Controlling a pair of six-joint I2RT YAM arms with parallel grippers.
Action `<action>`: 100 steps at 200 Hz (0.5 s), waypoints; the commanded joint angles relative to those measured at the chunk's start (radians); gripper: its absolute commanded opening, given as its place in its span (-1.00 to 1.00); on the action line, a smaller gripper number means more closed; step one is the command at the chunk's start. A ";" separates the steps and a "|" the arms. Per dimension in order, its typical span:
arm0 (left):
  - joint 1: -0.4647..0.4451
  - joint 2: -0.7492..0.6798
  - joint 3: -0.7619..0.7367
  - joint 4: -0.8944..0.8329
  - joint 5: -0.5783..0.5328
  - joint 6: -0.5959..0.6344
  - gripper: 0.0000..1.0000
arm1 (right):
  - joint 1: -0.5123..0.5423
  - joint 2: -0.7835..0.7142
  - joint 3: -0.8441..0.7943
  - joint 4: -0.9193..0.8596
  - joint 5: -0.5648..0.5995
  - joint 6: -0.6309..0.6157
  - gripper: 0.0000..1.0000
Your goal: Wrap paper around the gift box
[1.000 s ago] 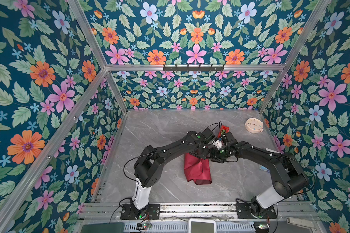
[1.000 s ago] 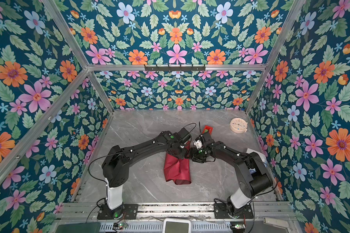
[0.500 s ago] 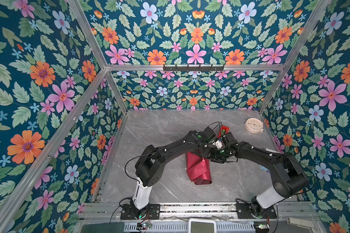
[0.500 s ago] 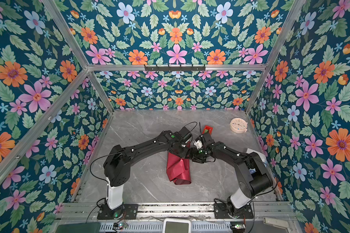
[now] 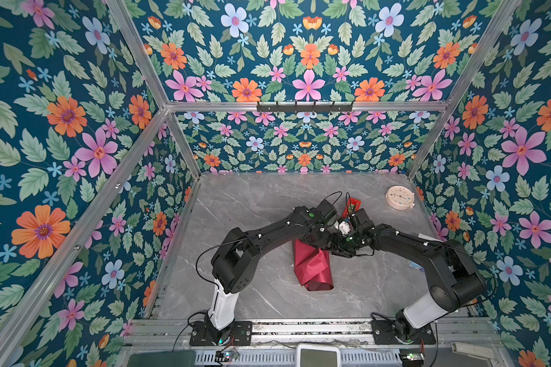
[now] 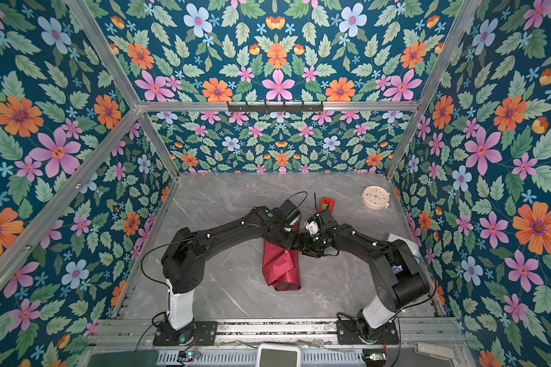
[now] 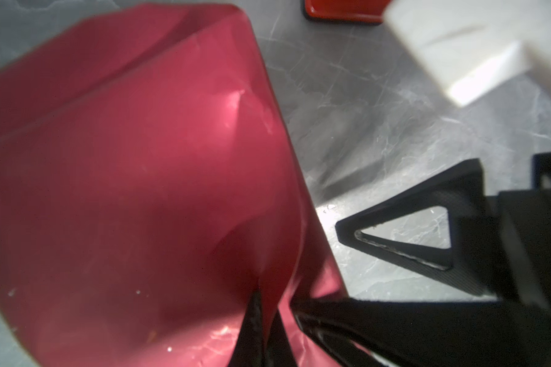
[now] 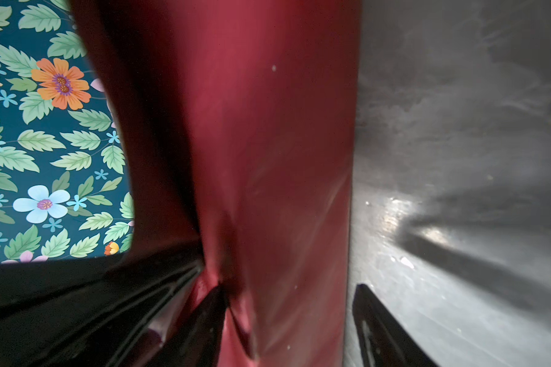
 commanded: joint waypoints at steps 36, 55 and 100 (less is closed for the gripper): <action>0.011 -0.017 -0.063 0.171 0.014 -0.067 -0.99 | 0.001 0.007 -0.005 -0.029 0.035 0.003 0.28; 0.011 -0.022 -0.089 0.192 0.019 -0.079 -0.97 | 0.001 0.008 -0.002 -0.030 0.035 0.003 0.28; 0.012 -0.038 -0.155 0.217 0.019 -0.099 -0.90 | 0.001 0.003 0.012 -0.046 0.046 -0.007 0.29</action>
